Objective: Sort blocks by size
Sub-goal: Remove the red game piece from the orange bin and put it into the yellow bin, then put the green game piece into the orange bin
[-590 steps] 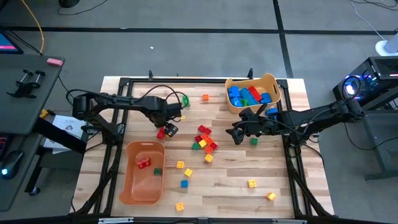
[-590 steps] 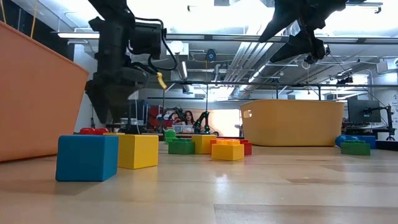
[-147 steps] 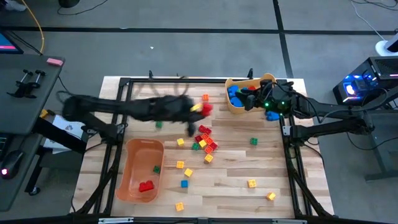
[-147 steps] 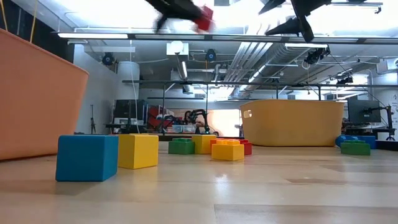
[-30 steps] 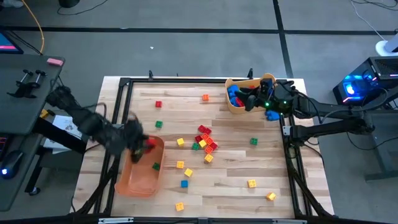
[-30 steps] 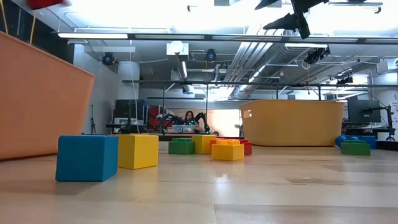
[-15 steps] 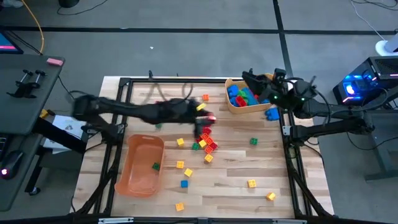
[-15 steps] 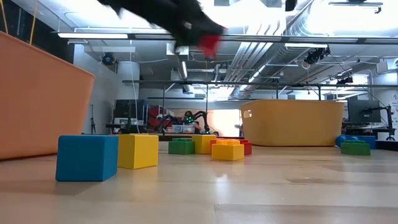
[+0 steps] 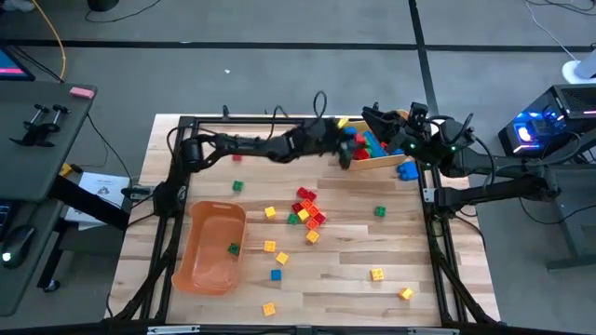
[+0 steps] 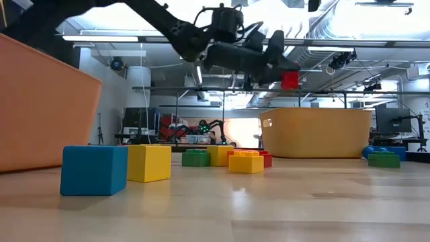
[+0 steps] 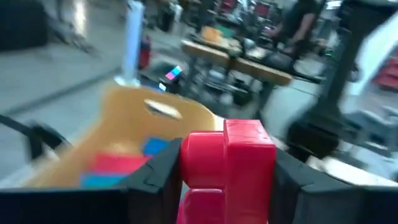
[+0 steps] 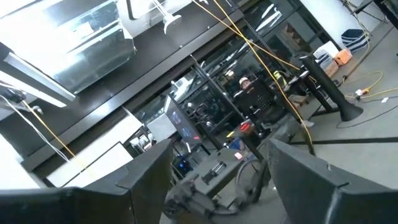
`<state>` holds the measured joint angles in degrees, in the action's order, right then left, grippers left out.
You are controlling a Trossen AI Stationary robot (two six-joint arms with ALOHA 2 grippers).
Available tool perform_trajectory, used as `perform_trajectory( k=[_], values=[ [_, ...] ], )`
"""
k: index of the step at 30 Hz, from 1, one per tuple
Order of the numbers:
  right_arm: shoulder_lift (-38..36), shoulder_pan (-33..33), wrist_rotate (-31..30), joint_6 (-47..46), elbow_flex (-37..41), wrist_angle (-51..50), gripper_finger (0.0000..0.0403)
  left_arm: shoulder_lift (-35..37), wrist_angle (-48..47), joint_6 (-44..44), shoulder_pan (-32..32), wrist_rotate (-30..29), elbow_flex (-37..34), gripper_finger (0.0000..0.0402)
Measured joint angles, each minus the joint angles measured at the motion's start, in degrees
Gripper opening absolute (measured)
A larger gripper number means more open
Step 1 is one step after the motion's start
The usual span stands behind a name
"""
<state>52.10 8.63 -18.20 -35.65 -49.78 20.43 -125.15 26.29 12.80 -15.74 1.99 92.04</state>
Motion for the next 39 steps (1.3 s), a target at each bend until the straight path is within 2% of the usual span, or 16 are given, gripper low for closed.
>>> perform_trajectory(
  k=[4, 7, 12, 17, 20, 22, 24, 27, 30, 34, 37, 39],
  values=[
    [0.0, -0.03, -0.01, 0.1, 0.0, -0.01, 0.0256, -3.04, -4.23, -5.67, -2.02, -4.57, 8.7, 0.0213],
    [0.0, -0.03, -0.01, 0.12, 0.0, -0.02, 0.0256, -4.49, -10.97, -9.38, -3.06, -4.89, 13.97, 0.0257],
    [0.0, -0.03, -0.01, 1.26, 0.0, 0.01, 0.0256, -5.1, -21.47, -10.01, -2.89, -6.27, 18.72, 0.0303],
    [0.0, 0.0, 2.95, 1.53, 0.0, -0.01, 0.0256, -0.56, -43.78, -7.03, -2.96, 0.75, 22.7, 0.0312],
    [-0.11, -0.03, 8.34, 1.65, 0.0, -1.6, 0.0256, 3.57, -55.34, -5.33, -3.37, 8.74, 21.66, 0.0313],
    [-0.44, -0.03, 12.86, 1.65, 0.0, -4.36, 0.0256, 6.78, -59.5, -4.67, -2.96, 13.75, 18.84, 0.0313],
    [-1.1, -0.03, 17.46, 1.64, 0.0, -9.45, 0.0256, 11.29, -59.37, -3.29, -1.59, 15.51, 13.85, 0.0314],
    [-2.37, -0.07, 23.5, 1.06, 0.0, -22.89, 0.0256, 20.85, -51.37, -1.35, 1.56, 14.64, 2.38, 0.0314],
    [-2.97, -0.83, 25.42, -1.01, -0.02, -42.36, 0.0256, 31.13, -38.35, 3.52, 4.99, 9.11, -12.32, 0.0314],
    [-1.19, -4.38, 23.15, -1.73, 0.0, -68.93, 0.0256, 43.64, -23.83, 13.16, 9.34, -2.28, -30.38, 0.0314],
    [1.44, -7.35, 18.34, -0.15, 0.02, -83.8, 0.0256, 51.5, -18.0, 19.27, 11.8, -8.77, -39.5, 0.0314],
    [3.56, -8.87, 15.63, 2.43, 0.04, -89.45, 0.0256, 55.63, -16.69, 21.39, 12.9, -13.35, -43.52, 0.0314]
  ],
)
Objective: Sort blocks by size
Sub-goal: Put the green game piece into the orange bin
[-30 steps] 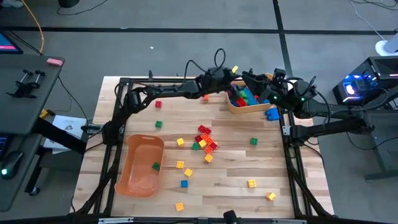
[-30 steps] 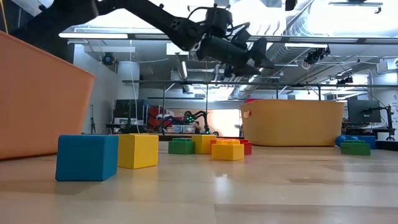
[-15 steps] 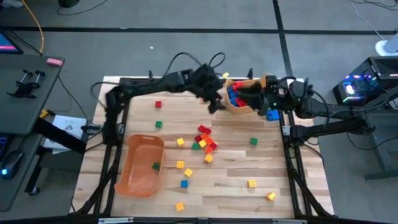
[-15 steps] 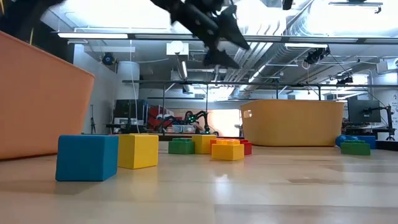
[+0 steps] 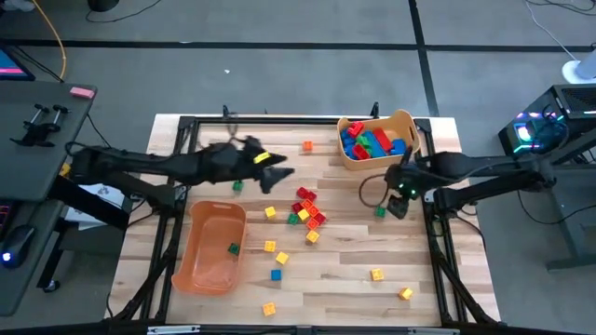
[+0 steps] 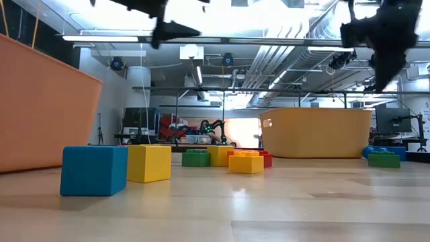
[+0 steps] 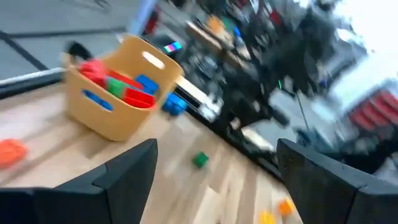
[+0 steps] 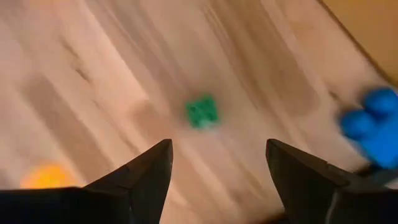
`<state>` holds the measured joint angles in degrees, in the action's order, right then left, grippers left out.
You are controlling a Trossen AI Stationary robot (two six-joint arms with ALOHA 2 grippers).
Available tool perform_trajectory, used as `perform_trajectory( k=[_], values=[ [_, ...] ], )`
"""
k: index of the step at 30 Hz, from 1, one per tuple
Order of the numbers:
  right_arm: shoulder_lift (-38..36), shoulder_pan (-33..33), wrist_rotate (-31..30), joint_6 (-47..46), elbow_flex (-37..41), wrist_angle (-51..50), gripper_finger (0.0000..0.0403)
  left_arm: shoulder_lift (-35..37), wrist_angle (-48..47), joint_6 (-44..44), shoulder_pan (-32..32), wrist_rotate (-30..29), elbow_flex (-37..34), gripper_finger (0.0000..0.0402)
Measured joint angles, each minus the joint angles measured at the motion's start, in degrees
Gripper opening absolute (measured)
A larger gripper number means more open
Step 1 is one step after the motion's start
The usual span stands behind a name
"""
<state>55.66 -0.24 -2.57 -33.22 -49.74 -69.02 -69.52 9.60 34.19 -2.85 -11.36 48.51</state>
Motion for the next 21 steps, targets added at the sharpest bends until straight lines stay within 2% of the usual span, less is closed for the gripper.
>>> perform_trajectory(
  k=[2, 5, 9, 13, 16, 21],
  values=[
    [2.02, -0.79, -0.62, 3.29, 0.34, -0.79, 0.0256, 3.44, 0.45, 0.78, 0.6, -3.75, -2.21, 0.0314],
    [4.53, -1.64, 0.31, 7.35, 4.01, 4.87, 0.0256, 7.33, 0.65, 1.12, 0.78, -7.0, -3.71, 0.0314],
    [8.19, -2.39, 1.07, 10.59, 10.33, 12.59, 0.0256, 10.06, 0.83, -1.13, 0.78, -7.47, -3.85, 0.0314],
    [10.1, -3.11, 0.11, 10.15, 12.71, 21.06, 0.0256, 11.42, 0.6, -2.76, 0.78, -7.47, -3.85, 0.0314],
    [11.77, -4.36, -3.06, 12.4, 13.04, 21.46, 0.0256, 11.44, 0.51, -3.91, 0.74, -7.49, -3.85, 0.0314],
    [15.4, -5.86, -3.6, 15.17, 13.11, 21.52, 0.0256, 11.27, 0.4, -4.43, 0.63, -7.48, -3.85, 0.0314]
  ],
)
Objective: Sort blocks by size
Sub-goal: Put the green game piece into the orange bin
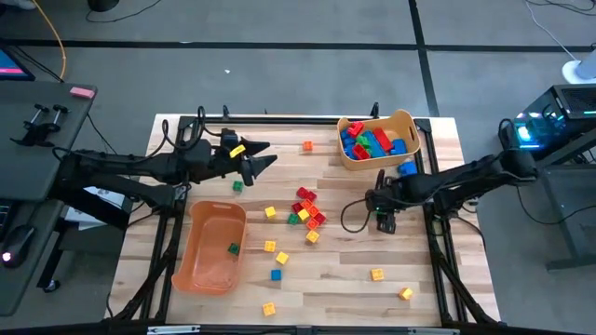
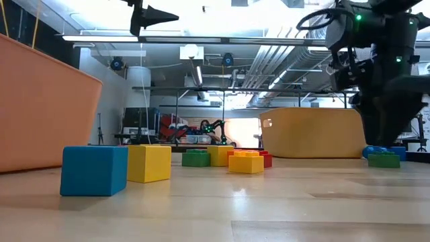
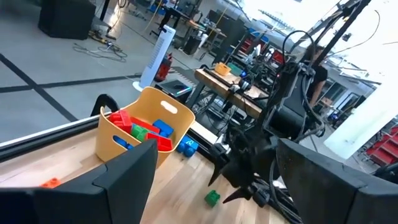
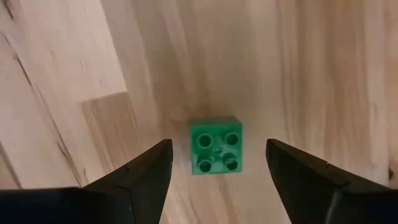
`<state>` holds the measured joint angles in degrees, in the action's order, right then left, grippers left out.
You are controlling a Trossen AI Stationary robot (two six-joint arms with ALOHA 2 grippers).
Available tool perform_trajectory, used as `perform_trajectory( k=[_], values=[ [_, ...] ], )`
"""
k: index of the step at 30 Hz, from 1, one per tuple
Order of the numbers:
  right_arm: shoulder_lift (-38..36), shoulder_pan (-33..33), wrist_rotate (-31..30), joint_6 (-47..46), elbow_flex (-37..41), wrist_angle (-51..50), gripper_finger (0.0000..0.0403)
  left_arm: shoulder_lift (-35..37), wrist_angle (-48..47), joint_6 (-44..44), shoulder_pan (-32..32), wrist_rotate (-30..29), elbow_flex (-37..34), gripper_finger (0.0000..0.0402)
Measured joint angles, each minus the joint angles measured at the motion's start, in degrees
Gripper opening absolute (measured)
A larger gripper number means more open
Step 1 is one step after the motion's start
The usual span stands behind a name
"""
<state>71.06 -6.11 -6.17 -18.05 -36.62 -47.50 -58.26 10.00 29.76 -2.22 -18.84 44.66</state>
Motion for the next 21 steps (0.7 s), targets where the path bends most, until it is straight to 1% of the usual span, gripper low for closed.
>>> perform_trajectory(
  k=[3, 9, 12, 15, 16, 18, 21],
  values=[
    [3.14, -0.65, -0.27, 1.98, 0.0, 0.72, 0.0256, 0.0, -0.1, 0.02, 0.0, 0.01, 0.0, 0.0314],
    [9.35, -0.77, -0.64, 3.06, 0.0, 2.37, 0.0256, 0.0, -1.46, 1.07, 0.0, 0.38, 0.0, 0.0314],
    [11.49, -0.81, -0.43, 3.14, -0.17, 3.51, 0.0256, 0.0, -1.84, 1.68, 0.02, 0.68, 0.0, 0.0314],
    [12.63, -0.8, -0.17, 2.94, -0.22, 4.07, 0.025, 0.02, -1.35, 2.98, 0.01, 2.24, 0.0, 0.0314],
    [12.79, -0.81, 0.06, 2.87, -0.25, 4.15, 0.0242, 0.19, -1.14, 3.91, 0.0, 3.1, 0.0, 0.0314],
    [12.62, -0.79, 0.78, 2.41, -0.25, 4.15, 0.0213, 1.0, -0.12, 6.32, 0.02, 5.51, 0.0, 0.0314],
    [11.67, -0.81, 1.03, 0.28, -1.36, 2.65, 0.0145, 3.55, 3.43, 8.32, 0.0, 10.32, 0.0, 0.0314]
  ],
)
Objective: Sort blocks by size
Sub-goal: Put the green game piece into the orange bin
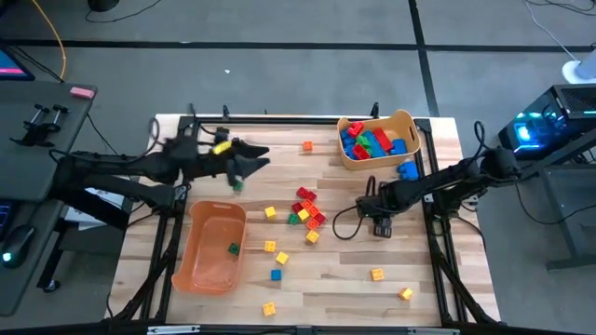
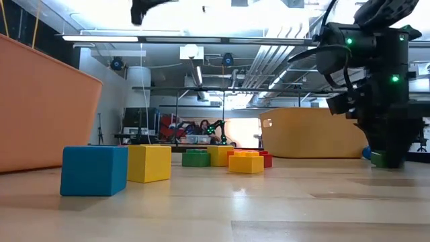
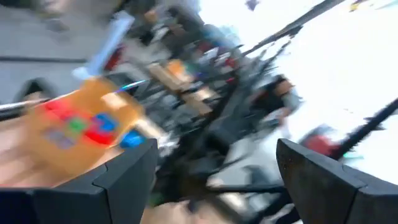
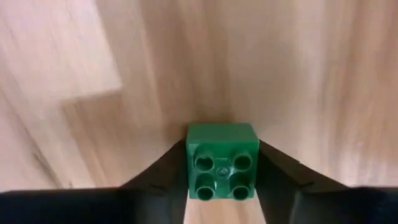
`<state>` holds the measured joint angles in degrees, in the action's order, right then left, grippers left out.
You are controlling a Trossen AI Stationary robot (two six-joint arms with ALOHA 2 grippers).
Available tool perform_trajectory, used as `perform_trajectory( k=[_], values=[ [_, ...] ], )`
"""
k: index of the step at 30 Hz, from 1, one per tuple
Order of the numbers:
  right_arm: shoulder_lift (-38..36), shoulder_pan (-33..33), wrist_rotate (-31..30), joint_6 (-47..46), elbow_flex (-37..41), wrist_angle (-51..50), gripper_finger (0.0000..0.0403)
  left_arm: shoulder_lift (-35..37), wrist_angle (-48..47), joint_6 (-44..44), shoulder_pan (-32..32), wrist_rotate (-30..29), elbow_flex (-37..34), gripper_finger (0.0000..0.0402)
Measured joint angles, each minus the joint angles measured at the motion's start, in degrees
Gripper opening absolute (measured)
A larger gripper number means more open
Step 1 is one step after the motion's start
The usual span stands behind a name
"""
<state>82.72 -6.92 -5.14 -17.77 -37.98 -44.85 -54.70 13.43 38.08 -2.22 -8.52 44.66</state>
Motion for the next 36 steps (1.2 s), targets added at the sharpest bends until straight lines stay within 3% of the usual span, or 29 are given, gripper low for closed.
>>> perform_trajectory(
  k=[6, 13, 17, 23, 32, 36],
  values=[
    [-2.19, 1.06, -1.08, -0.22, -9.22, 1.81, 0.0138, 6.83, 3.18, -4.12, 0.09, 3.35, 0.04, 0.0314],
    [1.95, 2.79, -2.36, 1.57, -24.72, 23.96, 0.0138, 10.42, 1.67, -9.68, 0.07, 0.47, 0.04, 0.0314],
    [10.75, 2.73, -2.97, 3.55, -34.71, 30.71, 0.0138, 10.3, 0.46, -9.75, 0.0, -0.91, 0.04, 0.0314],
    [27.51, 1.35, 1.36, 6.92, -51.02, 35.86, 0.0138, 10.34, 0.35, -8.72, 0.0, -1.02, 0.04, 0.0314],
    [47.41, 0.92, 8.17, 6.23, -75.22, 36.01, 0.0138, 10.43, 0.61, -6.74, 0.0, -0.89, 0.04, 0.0314],
    [53.03, 0.14, 9.28, 4.71, -83.36, 34.59, 0.0178, 10.41, 0.8, -5.55, 0.0, -0.87, 0.04, 0.0314]
  ],
)
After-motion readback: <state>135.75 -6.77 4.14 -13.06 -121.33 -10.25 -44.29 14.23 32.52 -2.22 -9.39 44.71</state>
